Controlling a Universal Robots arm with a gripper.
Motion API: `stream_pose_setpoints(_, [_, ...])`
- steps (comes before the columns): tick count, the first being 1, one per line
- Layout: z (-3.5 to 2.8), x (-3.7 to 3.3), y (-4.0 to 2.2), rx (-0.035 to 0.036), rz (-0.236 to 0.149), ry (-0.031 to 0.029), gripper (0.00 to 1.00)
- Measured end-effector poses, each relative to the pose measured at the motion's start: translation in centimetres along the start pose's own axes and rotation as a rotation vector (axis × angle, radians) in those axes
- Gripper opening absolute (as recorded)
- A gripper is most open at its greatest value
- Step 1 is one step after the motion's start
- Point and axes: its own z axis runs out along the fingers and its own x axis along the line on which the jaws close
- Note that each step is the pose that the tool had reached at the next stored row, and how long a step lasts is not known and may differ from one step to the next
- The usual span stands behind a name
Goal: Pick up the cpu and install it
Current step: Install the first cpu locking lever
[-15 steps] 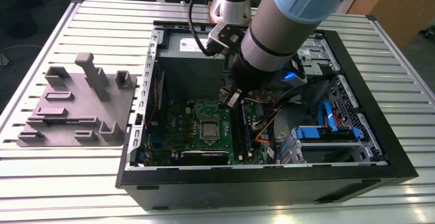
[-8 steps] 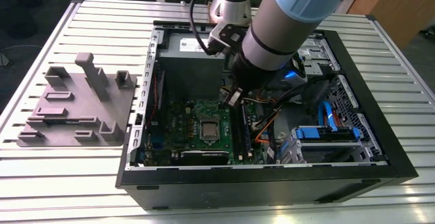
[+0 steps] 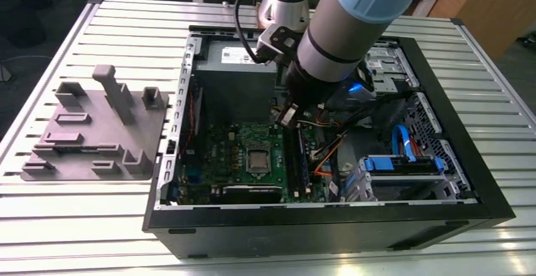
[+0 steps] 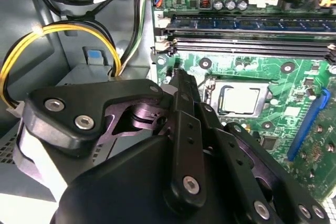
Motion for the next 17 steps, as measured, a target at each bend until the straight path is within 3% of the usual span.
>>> stream_pose_setpoints(11, [0.69,-0.14,0.48,-0.0013,-0.015,0.0029,0.10])
stream_pose_setpoints(17, [0.67,0.17,0.53,-0.0042,-0.049,0.0100,0.10])
